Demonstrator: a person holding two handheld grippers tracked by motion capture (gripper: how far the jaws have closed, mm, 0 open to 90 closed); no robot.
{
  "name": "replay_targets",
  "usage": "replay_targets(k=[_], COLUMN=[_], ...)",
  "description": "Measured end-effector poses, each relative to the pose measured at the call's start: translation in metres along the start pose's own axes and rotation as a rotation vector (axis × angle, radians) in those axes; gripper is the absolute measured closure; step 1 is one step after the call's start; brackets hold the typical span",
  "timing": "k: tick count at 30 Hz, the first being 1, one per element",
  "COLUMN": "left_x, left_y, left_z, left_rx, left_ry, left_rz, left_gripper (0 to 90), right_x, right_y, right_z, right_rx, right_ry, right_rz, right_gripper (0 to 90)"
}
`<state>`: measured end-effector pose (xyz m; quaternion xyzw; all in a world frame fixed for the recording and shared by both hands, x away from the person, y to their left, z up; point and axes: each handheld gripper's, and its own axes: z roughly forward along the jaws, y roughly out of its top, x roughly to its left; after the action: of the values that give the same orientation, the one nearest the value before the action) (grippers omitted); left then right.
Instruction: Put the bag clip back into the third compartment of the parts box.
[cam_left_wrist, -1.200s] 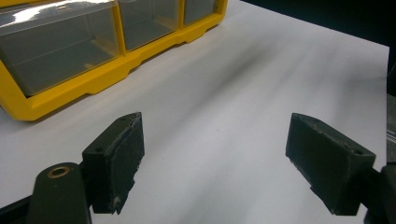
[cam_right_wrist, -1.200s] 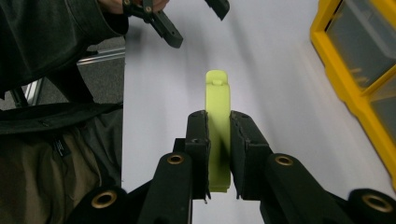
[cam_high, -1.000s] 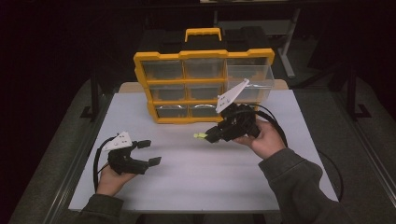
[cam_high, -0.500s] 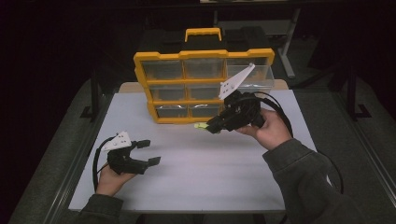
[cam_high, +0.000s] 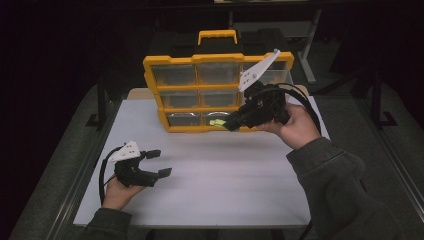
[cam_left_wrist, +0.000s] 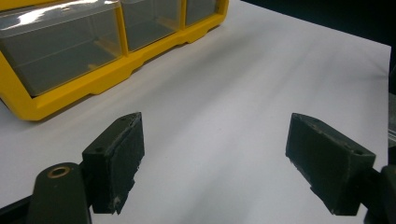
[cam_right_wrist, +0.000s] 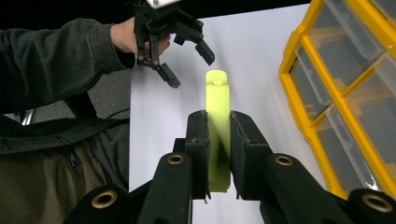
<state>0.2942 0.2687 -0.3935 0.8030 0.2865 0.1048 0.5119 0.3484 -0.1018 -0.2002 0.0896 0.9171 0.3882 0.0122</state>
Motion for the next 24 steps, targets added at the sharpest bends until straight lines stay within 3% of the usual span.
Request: replay_targets(k=[24], left_x=[0.002], left_y=[0.0], left_z=[-0.003], left_rx=[0.005], left_ry=[0.002], left_rz=[0.012], left_gripper=[19.1], right_x=[-0.014], right_y=[0.028], right_z=[-0.048], right_rx=[-0.012], right_ry=[-0.064], right_rz=[0.003], right_gripper=[76.8])
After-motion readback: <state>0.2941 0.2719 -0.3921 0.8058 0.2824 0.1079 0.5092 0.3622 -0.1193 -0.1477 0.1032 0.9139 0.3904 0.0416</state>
